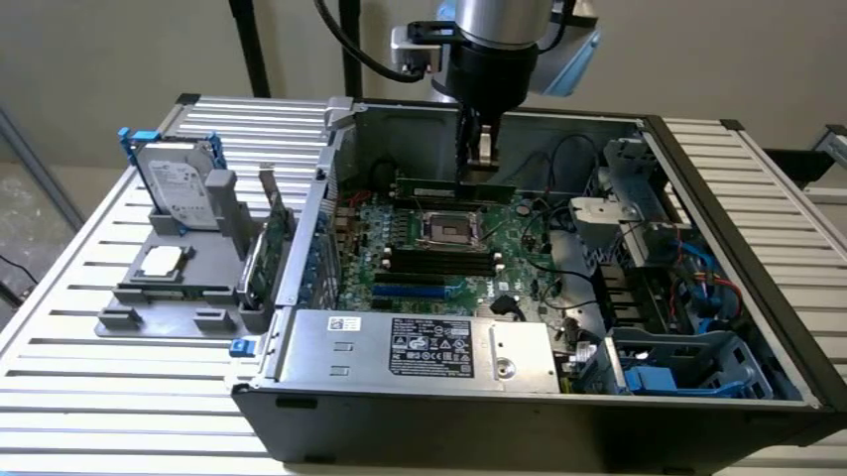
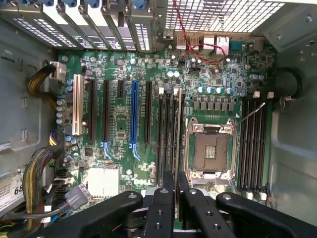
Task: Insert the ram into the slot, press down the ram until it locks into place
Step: 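Insert the ram into the slot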
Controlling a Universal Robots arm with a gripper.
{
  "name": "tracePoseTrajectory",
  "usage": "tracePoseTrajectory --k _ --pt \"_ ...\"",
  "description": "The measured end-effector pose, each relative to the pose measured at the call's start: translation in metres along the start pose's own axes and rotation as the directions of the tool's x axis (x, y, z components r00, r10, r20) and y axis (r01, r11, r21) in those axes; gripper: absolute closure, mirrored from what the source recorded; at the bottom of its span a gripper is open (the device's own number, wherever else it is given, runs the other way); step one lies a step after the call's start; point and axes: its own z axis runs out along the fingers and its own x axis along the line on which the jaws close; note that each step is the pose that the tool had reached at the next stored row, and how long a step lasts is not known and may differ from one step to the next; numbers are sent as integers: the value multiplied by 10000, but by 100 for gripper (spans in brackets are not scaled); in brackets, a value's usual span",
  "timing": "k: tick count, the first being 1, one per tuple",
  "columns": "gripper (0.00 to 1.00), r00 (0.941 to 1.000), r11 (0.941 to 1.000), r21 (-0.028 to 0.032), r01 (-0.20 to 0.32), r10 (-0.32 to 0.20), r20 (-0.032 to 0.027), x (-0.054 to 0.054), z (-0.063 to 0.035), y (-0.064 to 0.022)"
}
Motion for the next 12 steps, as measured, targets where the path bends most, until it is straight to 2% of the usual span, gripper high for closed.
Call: tracePoseTrajectory --k 12 --pt "86 10000 10000 -2 79 -79 -4 4 217 -23"
